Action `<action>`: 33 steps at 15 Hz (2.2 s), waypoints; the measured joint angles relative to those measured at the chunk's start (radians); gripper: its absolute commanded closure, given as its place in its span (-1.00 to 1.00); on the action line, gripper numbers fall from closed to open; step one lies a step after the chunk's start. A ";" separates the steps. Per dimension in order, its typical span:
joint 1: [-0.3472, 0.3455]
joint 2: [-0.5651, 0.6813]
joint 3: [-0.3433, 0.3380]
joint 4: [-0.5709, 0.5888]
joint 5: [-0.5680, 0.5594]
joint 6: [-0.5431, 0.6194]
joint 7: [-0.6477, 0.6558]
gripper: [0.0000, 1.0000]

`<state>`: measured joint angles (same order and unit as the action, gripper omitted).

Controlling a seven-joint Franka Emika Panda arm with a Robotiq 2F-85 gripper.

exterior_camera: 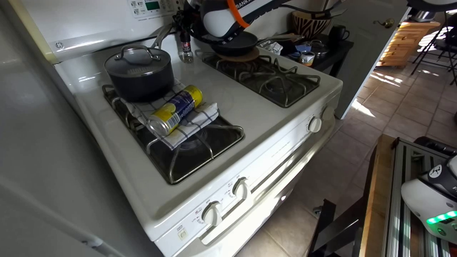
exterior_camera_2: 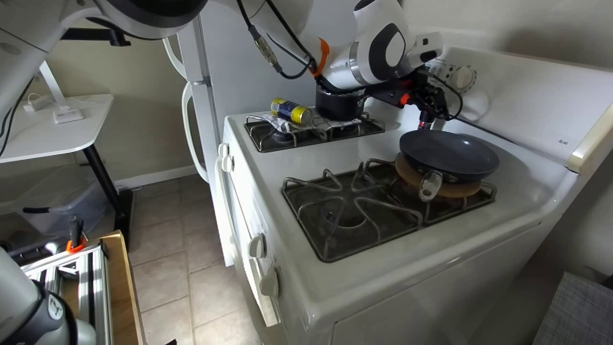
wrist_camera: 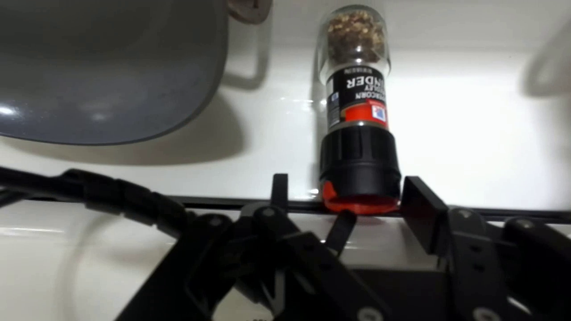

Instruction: Shift the spice bottle to the bottom-left corner of the stove

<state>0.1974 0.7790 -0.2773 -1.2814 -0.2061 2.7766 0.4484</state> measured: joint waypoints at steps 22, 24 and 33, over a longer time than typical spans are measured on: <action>0.052 0.043 -0.041 0.019 -0.014 -0.076 0.002 0.02; 0.058 0.042 -0.050 0.019 -0.019 -0.075 0.002 -0.27; 0.093 0.003 -0.113 -0.021 -0.068 -0.056 0.035 -1.00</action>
<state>0.2908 0.7816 -0.3902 -1.3025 -0.2743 2.7209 0.4839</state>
